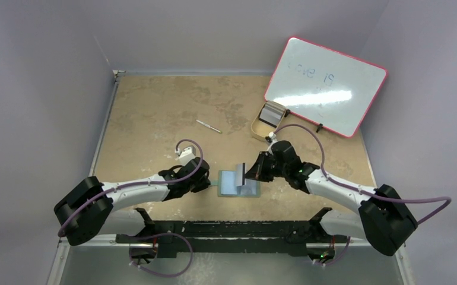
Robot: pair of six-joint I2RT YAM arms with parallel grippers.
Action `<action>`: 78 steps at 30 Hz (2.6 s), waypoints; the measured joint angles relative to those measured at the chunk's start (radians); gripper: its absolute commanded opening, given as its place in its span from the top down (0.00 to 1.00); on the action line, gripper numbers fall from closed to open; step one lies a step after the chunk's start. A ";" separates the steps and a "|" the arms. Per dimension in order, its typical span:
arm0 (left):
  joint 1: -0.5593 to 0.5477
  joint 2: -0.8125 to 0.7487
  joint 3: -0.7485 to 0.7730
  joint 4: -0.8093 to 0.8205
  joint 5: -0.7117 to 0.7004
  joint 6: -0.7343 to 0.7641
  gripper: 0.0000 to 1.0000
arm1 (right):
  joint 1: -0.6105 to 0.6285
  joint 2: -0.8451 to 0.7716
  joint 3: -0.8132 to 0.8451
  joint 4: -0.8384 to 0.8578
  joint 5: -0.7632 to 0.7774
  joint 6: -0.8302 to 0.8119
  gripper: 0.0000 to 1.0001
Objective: Put the credit cards into the card holder
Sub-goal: Insert the credit card into the card holder.
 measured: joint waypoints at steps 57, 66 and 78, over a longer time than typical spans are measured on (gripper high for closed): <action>0.000 -0.001 -0.016 0.029 0.009 0.000 0.95 | 0.000 0.051 -0.146 0.134 -0.030 0.086 1.00; -0.014 0.001 -0.016 0.031 0.003 0.000 0.95 | 0.000 0.113 -0.135 0.149 -0.056 0.079 1.00; -0.040 0.027 -0.006 0.058 -0.002 -0.002 0.95 | 0.003 0.178 -0.095 0.180 -0.074 0.060 1.00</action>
